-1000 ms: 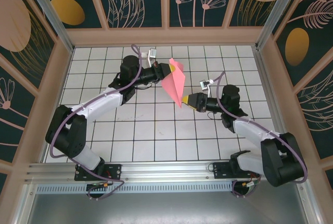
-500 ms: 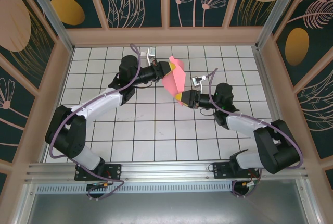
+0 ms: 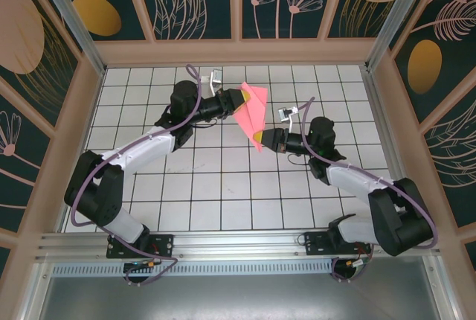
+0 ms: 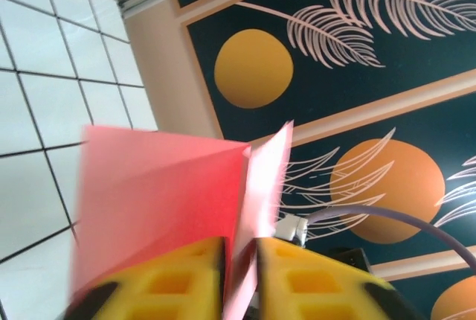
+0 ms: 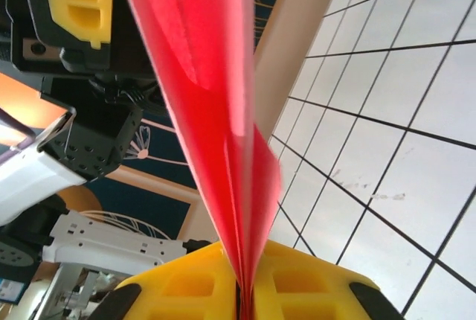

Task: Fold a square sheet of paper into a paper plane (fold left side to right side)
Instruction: Turn over the paper at the center of the table.

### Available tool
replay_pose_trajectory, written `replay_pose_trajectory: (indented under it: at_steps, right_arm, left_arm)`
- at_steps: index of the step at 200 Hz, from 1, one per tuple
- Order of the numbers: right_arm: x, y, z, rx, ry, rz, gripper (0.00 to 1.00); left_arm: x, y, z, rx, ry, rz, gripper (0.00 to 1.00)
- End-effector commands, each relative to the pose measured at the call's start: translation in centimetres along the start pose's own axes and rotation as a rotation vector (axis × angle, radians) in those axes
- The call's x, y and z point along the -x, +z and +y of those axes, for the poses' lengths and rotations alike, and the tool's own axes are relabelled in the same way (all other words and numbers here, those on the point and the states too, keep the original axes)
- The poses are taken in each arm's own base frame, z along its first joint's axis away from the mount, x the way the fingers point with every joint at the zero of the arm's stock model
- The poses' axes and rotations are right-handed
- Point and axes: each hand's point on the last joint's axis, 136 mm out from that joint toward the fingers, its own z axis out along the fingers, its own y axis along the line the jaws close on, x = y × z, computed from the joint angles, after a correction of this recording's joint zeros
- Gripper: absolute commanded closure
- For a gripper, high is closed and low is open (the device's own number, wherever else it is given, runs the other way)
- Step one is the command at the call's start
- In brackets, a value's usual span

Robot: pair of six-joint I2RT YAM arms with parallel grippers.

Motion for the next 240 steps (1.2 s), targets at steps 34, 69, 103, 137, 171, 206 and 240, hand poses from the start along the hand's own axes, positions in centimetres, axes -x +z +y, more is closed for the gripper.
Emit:
replay_pose_trajectory:
  at_steps: [34,69,103,137,171,206,240]
  right_arm:
    - [1.0,-1.3,-2.9,-0.287,-0.117,0.012,0.89]
    - [1.6,-3.4,-6.1,-0.646,-0.186,0.059,0.89]
    - [1.9,-6.6,-8.4,-1.202,-0.314,0.167,0.89]
    - [1.1,-8.3,-9.2,-1.603,-0.405,0.288,0.89]
    - [-0.4,-7.5,-10.5,-1.858,-0.535,0.444,0.87]
    - [-2.3,-5.0,-12.7,-1.977,-0.679,0.584,0.85]
    - [-4.6,-2.9,-15.4,-1.967,-0.719,0.680,0.83]
  left_arm:
    - [3.2,-5.0,1.0,0.193,0.122,-0.113,0.46]
    - [5.6,-10.5,2.1,0.509,0.283,-0.258,0.34]
    - [6.7,-15.3,2.1,0.695,0.371,-0.394,0.31]
    - [7.4,-19.1,1.6,0.800,0.394,-0.531,0.30]
    - [7.1,-20.4,1.1,0.798,0.398,-0.581,0.30]
    - [6.8,-20.5,1.7,0.806,0.392,-0.570,0.29]
    - [6.5,-20.3,2.1,0.804,0.388,-0.557,0.29]
